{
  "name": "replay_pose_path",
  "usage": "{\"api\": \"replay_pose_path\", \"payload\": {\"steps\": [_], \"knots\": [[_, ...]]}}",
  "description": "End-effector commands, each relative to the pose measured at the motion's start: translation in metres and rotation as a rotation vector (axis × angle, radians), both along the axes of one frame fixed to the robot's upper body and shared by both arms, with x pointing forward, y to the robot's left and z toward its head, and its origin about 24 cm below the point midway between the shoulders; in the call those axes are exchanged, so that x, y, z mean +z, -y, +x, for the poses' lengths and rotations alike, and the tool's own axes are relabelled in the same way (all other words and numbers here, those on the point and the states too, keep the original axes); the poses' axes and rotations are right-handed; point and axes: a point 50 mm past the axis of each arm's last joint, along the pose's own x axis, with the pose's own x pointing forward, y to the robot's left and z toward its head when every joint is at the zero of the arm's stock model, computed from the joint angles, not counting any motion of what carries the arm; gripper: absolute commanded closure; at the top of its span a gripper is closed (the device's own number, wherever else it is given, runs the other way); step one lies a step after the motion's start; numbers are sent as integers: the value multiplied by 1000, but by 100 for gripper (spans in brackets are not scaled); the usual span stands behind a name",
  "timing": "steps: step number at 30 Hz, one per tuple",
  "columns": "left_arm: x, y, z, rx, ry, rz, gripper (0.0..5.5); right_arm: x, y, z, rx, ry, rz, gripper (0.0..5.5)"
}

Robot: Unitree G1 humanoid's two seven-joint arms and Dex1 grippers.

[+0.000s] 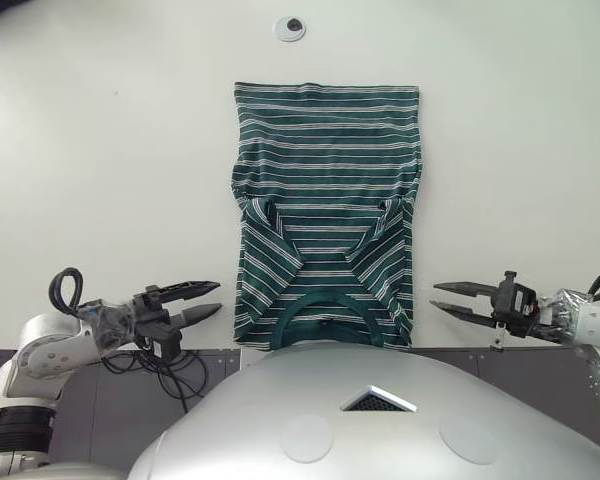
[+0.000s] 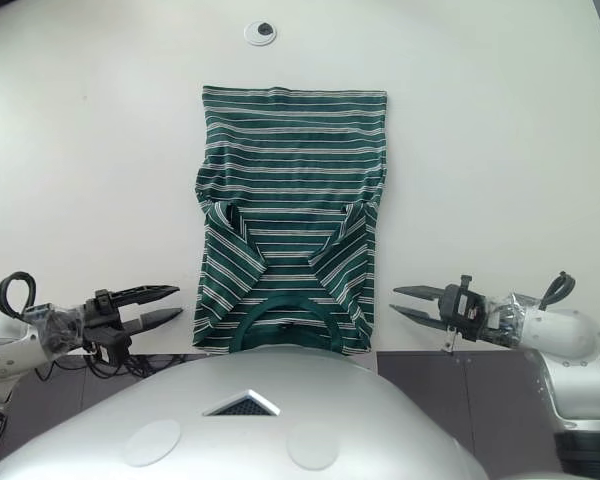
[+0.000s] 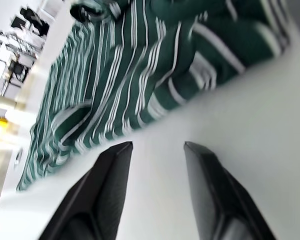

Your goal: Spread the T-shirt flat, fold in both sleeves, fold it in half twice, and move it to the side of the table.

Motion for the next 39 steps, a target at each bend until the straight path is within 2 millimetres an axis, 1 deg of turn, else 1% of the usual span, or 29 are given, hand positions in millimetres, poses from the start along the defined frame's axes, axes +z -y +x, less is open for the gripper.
{"api": "replay_pose_path", "payload": {"steps": [1,3,6,10,11,12,16,17,21,24,26,27,28,29,31,32,33,34,35,36,37,38,39], "knots": [[-14,7,-6,-89,-28,48,313,-13,-15,-14,143,128,-38,363],[-17,10,-7,-111,-13,44,313,-16,-19,-16,191,203,-61,339],[-19,13,-8,-124,-11,30,313,-24,-23,-21,218,217,-55,339],[-23,15,-13,-143,-27,26,313,-26,-33,-22,243,241,-17,339],[-24,16,-15,-149,-37,22,328,-27,-35,-22,252,239,-12,334],[-24,17,-16,-155,-46,20,341,-28,-37,-23,261,235,-8,357],[-23,22,-20,-178,-67,6,404,-29,-38,-24,275,212,-6,415],[-22,23,-20,-182,-69,6,422,-30,-38,-25,277,207,-9,439],[-21,24,-20,-193,-69,14,461,-30,-37,-25,285,190,-23,495],[-18,26,-18,-203,-66,19,504,-31,-37,-25,290,184,-28,550],[-15,29,-15,-186,-79,10,531,-31,-37,-25,292,180,-29,550],[-14,30,-14,-154,-104,-1,544,-31,-37,-25,293,178,-28,550],[-13,31,-17,-83,-216,-30,548,-28,-38,-25,264,139,3,550],[-9,33,-21,-19,-343,-73,548,-23,-38,-25,224,71,45,550],[8,38,-26,63,-662,-182,548,-4,-38,-22,138,-102,180,550],[25,40,-23,77,-821,-252,548,9,-40,-18,112,-167,267,550],[41,43,-16,58,-901,-318,548,19,-41,-11,87,-199,347,550],[55,46,1,70,-896,-401,548,28,-41,3,40,-177,409,550],[67,48,21,94,-846,-481,548,35,-40,19,-7,-135,447,550],[74,48,42,129,-770,-546,548,41,-38,36,-66,-82,468,550],[76,47,60,160,-701,-581,548,45,-37,52,-119,-40,491,550],[74,46,74,188,-643,-576,548,49,-37,66,-164,-15,513,550],[67,44,88,239,-578,-549,548,50,-37,82,-231,16,532,550]]}}
